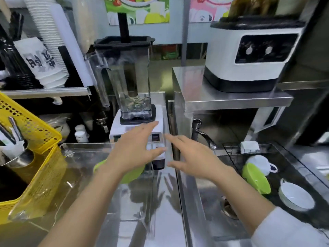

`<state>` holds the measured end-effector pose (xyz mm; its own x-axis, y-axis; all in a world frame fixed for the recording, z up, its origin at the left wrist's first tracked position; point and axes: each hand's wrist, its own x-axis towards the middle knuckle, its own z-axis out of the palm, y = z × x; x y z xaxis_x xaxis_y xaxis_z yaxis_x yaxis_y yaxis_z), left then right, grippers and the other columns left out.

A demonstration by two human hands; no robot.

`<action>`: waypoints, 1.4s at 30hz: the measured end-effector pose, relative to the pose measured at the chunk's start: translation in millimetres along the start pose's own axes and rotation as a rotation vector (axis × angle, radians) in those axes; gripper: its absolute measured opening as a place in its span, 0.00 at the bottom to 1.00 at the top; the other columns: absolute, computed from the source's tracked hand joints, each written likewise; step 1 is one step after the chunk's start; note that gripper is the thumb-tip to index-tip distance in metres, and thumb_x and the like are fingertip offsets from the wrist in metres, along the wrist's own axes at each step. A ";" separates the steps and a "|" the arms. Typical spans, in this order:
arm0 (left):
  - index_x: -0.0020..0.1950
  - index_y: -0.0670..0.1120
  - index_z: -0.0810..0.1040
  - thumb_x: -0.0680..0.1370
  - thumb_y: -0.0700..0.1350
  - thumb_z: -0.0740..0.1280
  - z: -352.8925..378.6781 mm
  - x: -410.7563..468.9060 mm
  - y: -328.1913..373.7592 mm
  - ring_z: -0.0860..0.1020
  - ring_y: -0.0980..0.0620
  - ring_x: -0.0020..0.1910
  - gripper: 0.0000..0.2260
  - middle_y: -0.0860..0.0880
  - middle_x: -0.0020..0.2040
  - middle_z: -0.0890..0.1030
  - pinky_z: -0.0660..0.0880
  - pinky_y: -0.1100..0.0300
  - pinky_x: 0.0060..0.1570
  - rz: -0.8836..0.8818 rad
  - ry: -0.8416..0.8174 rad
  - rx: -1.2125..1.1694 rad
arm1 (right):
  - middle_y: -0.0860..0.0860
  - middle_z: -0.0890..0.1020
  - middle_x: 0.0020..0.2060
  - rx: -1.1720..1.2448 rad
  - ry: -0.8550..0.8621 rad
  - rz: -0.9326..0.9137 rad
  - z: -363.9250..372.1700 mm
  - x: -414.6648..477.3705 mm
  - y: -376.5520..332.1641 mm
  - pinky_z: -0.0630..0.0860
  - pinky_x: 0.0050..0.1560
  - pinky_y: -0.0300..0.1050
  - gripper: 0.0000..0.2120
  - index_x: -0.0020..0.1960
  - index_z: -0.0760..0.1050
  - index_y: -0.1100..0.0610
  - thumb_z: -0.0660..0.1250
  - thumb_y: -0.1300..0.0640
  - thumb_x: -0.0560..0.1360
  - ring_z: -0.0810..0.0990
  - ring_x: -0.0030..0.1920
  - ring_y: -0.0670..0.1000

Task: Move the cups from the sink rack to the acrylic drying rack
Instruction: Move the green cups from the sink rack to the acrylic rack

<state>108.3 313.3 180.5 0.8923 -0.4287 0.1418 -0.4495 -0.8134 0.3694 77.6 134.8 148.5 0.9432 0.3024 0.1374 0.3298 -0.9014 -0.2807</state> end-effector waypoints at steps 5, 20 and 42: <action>0.74 0.54 0.57 0.73 0.61 0.65 50.5 26.1 67.5 0.63 0.54 0.71 0.33 0.55 0.73 0.64 0.64 0.55 0.66 0.154 -0.032 -0.059 | 0.50 0.66 0.70 -0.017 0.016 0.140 -7.3 -36.8 64.0 0.70 0.61 0.52 0.35 0.74 0.51 0.48 0.64 0.47 0.72 0.69 0.66 0.56; 0.72 0.49 0.61 0.74 0.60 0.63 228.0 108.4 195.2 0.64 0.48 0.72 0.30 0.47 0.73 0.67 0.65 0.51 0.67 0.009 -0.360 -0.054 | 0.54 0.68 0.70 0.110 -0.128 0.493 29.2 -133.8 277.3 0.65 0.66 0.54 0.40 0.73 0.54 0.51 0.64 0.35 0.69 0.66 0.69 0.56; 0.57 0.40 0.63 0.74 0.34 0.56 294.7 112.8 239.7 0.77 0.32 0.53 0.12 0.36 0.55 0.79 0.71 0.46 0.46 -0.262 -0.308 0.105 | 0.60 0.78 0.44 0.378 -0.167 0.610 67.0 -133.8 350.0 0.74 0.43 0.52 0.12 0.55 0.67 0.61 0.59 0.55 0.77 0.79 0.48 0.64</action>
<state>88.6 -45.9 14.3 0.9294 -0.2871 -0.2321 -0.2255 -0.9392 0.2588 69.4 -200.4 -31.7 0.9467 -0.1486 -0.2857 -0.2932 -0.7650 -0.5734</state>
